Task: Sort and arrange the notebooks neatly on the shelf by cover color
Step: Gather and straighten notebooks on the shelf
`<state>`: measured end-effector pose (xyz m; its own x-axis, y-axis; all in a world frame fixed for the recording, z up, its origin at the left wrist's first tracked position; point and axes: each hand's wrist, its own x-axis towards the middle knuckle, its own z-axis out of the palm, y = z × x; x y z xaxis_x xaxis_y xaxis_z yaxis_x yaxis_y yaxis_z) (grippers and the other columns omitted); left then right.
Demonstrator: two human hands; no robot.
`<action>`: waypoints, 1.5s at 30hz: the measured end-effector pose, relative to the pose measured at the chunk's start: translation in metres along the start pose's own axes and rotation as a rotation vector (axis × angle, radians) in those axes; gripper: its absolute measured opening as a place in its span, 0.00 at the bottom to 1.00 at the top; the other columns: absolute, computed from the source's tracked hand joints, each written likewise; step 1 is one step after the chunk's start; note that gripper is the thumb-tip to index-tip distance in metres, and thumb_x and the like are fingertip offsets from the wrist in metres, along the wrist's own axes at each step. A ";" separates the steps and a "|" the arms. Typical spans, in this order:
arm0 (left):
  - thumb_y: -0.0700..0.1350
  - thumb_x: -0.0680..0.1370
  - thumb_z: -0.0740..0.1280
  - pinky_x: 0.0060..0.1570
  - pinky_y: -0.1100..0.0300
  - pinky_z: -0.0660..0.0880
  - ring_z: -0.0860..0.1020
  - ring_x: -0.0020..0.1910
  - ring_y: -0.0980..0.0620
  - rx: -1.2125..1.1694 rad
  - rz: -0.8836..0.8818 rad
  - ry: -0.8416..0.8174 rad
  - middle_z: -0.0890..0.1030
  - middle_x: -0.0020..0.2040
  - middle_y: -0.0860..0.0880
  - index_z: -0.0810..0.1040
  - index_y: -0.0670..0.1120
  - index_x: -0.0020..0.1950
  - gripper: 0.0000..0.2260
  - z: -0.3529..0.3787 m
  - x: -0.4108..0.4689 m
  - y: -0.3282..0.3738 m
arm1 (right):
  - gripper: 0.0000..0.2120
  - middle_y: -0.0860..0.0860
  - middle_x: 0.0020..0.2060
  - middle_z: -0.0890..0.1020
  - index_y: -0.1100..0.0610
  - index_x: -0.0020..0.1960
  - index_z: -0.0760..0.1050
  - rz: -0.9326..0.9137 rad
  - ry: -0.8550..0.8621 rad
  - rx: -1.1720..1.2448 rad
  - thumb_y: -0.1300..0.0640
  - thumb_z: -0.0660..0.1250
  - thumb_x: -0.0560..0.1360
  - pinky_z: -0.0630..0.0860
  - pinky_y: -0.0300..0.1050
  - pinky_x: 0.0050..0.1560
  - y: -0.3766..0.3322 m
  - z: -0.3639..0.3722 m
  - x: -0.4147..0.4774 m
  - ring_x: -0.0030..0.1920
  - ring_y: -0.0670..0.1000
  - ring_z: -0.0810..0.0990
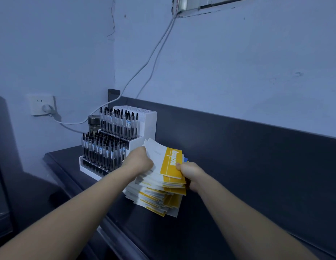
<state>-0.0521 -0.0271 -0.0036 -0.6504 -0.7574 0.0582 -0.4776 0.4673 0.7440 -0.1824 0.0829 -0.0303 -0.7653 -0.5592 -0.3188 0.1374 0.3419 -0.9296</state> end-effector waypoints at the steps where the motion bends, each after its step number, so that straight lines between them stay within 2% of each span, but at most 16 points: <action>1: 0.40 0.76 0.64 0.49 0.45 0.80 0.81 0.49 0.40 0.065 -0.004 -0.011 0.80 0.52 0.42 0.71 0.42 0.58 0.11 -0.001 -0.002 0.000 | 0.13 0.60 0.58 0.79 0.62 0.65 0.71 -0.001 0.008 -0.029 0.60 0.57 0.82 0.76 0.55 0.58 0.002 0.002 0.001 0.57 0.60 0.79; 5: 0.43 0.79 0.62 0.48 0.51 0.79 0.79 0.51 0.41 0.173 -0.010 0.035 0.78 0.55 0.43 0.71 0.41 0.63 0.14 -0.002 -0.010 0.002 | 0.14 0.61 0.60 0.77 0.61 0.62 0.73 -0.052 0.040 -0.175 0.63 0.55 0.78 0.74 0.61 0.63 0.004 0.008 0.000 0.60 0.61 0.77; 9: 0.39 0.80 0.60 0.38 0.57 0.72 0.75 0.46 0.43 0.020 -0.055 0.012 0.74 0.49 0.44 0.70 0.37 0.65 0.15 0.000 -0.014 0.004 | 0.14 0.59 0.58 0.77 0.60 0.62 0.73 -0.079 0.073 -0.237 0.62 0.57 0.78 0.75 0.59 0.62 0.007 0.005 -0.009 0.59 0.60 0.77; 15: 0.36 0.80 0.58 0.44 0.53 0.73 0.76 0.53 0.40 -0.116 -0.094 0.021 0.72 0.55 0.42 0.66 0.38 0.70 0.18 0.001 -0.031 0.011 | 0.08 0.53 0.59 0.77 0.47 0.52 0.72 -0.067 0.072 -0.277 0.49 0.59 0.75 0.74 0.58 0.62 0.019 -0.001 -0.013 0.61 0.60 0.73; 18: 0.32 0.78 0.56 0.51 0.54 0.74 0.75 0.59 0.39 -0.157 -0.062 0.079 0.73 0.66 0.40 0.65 0.39 0.73 0.22 0.001 -0.040 0.014 | 0.10 0.53 0.56 0.79 0.50 0.49 0.75 -0.063 0.079 -0.246 0.49 0.59 0.72 0.75 0.57 0.60 0.024 -0.006 -0.010 0.59 0.59 0.74; 21: 0.30 0.77 0.57 0.62 0.49 0.74 0.74 0.64 0.42 -0.274 -0.006 0.114 0.72 0.70 0.43 0.63 0.42 0.76 0.27 0.001 -0.049 0.018 | 0.11 0.55 0.51 0.82 0.52 0.49 0.78 -0.096 0.085 -0.192 0.52 0.59 0.73 0.78 0.57 0.56 0.017 -0.009 -0.037 0.55 0.59 0.79; 24: 0.27 0.77 0.56 0.58 0.51 0.75 0.78 0.59 0.41 -0.460 -0.004 0.140 0.78 0.62 0.45 0.68 0.42 0.72 0.24 0.000 -0.057 0.023 | 0.08 0.55 0.49 0.83 0.51 0.42 0.78 -0.128 0.105 -0.137 0.52 0.60 0.74 0.78 0.57 0.57 0.015 -0.015 -0.042 0.54 0.59 0.80; 27: 0.26 0.77 0.55 0.48 0.54 0.73 0.78 0.49 0.42 -0.562 0.029 0.163 0.76 0.50 0.47 0.74 0.48 0.54 0.19 0.001 -0.072 0.033 | 0.09 0.53 0.49 0.82 0.51 0.39 0.76 -0.159 0.130 -0.083 0.52 0.61 0.75 0.77 0.55 0.59 0.013 -0.022 -0.047 0.56 0.58 0.78; 28: 0.26 0.77 0.55 0.48 0.55 0.72 0.77 0.48 0.44 -0.579 0.047 0.169 0.75 0.50 0.48 0.74 0.48 0.52 0.19 0.002 -0.076 0.036 | 0.09 0.53 0.48 0.82 0.51 0.39 0.76 -0.167 0.128 -0.062 0.53 0.61 0.76 0.77 0.54 0.58 0.011 -0.024 -0.053 0.55 0.58 0.78; 32: 0.25 0.78 0.55 0.51 0.57 0.73 0.75 0.51 0.48 -0.619 0.094 0.180 0.77 0.59 0.47 0.70 0.41 0.71 0.23 0.006 -0.089 0.041 | 0.06 0.54 0.47 0.82 0.53 0.46 0.75 -0.160 0.054 0.055 0.61 0.62 0.80 0.79 0.47 0.46 0.011 -0.031 -0.069 0.47 0.54 0.81; 33: 0.26 0.78 0.55 0.51 0.57 0.74 0.75 0.51 0.48 -0.622 0.098 0.179 0.77 0.63 0.45 0.68 0.41 0.72 0.24 0.006 -0.092 0.041 | 0.03 0.55 0.50 0.81 0.55 0.50 0.74 -0.155 0.050 0.059 0.61 0.63 0.80 0.79 0.48 0.46 0.012 -0.032 -0.071 0.48 0.55 0.81; 35: 0.26 0.78 0.55 0.50 0.59 0.73 0.74 0.52 0.50 -0.621 0.111 0.170 0.75 0.66 0.45 0.67 0.41 0.73 0.24 0.005 -0.094 0.039 | 0.06 0.57 0.52 0.80 0.59 0.55 0.71 -0.136 0.063 0.082 0.61 0.65 0.79 0.79 0.49 0.42 0.015 -0.033 -0.076 0.48 0.57 0.81; 38: 0.26 0.78 0.55 0.50 0.61 0.71 0.74 0.53 0.51 -0.623 0.128 0.135 0.75 0.67 0.45 0.67 0.41 0.73 0.24 0.004 -0.093 0.033 | 0.08 0.58 0.47 0.80 0.62 0.53 0.71 -0.112 0.094 0.127 0.62 0.67 0.77 0.76 0.45 0.31 0.018 -0.033 -0.081 0.40 0.54 0.80; 40: 0.26 0.78 0.56 0.49 0.60 0.72 0.75 0.53 0.51 -0.620 0.125 0.106 0.75 0.67 0.46 0.67 0.41 0.73 0.25 0.005 -0.090 0.028 | 0.09 0.57 0.47 0.80 0.62 0.55 0.71 -0.130 0.116 0.166 0.63 0.67 0.77 0.78 0.47 0.35 0.018 -0.034 -0.084 0.42 0.55 0.81; 42: 0.26 0.78 0.56 0.46 0.60 0.73 0.77 0.51 0.52 -0.622 0.123 0.064 0.77 0.64 0.48 0.67 0.42 0.73 0.24 0.007 -0.086 0.022 | 0.14 0.57 0.53 0.80 0.59 0.62 0.70 -0.153 0.134 0.207 0.63 0.66 0.77 0.79 0.51 0.41 0.018 -0.035 -0.087 0.49 0.57 0.81; 45: 0.25 0.76 0.54 0.41 0.60 0.71 0.77 0.43 0.51 -0.607 0.126 -0.003 0.80 0.51 0.48 0.75 0.41 0.61 0.20 0.008 -0.088 0.020 | 0.19 0.56 0.58 0.79 0.56 0.67 0.68 -0.180 0.165 0.242 0.64 0.65 0.78 0.79 0.55 0.49 0.021 -0.035 -0.094 0.54 0.58 0.80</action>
<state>-0.0093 0.0525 0.0003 -0.6824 -0.7112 0.1691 0.0237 0.2097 0.9775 -0.1301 0.1693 -0.0137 -0.8794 -0.4580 -0.1301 0.1213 0.0488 -0.9914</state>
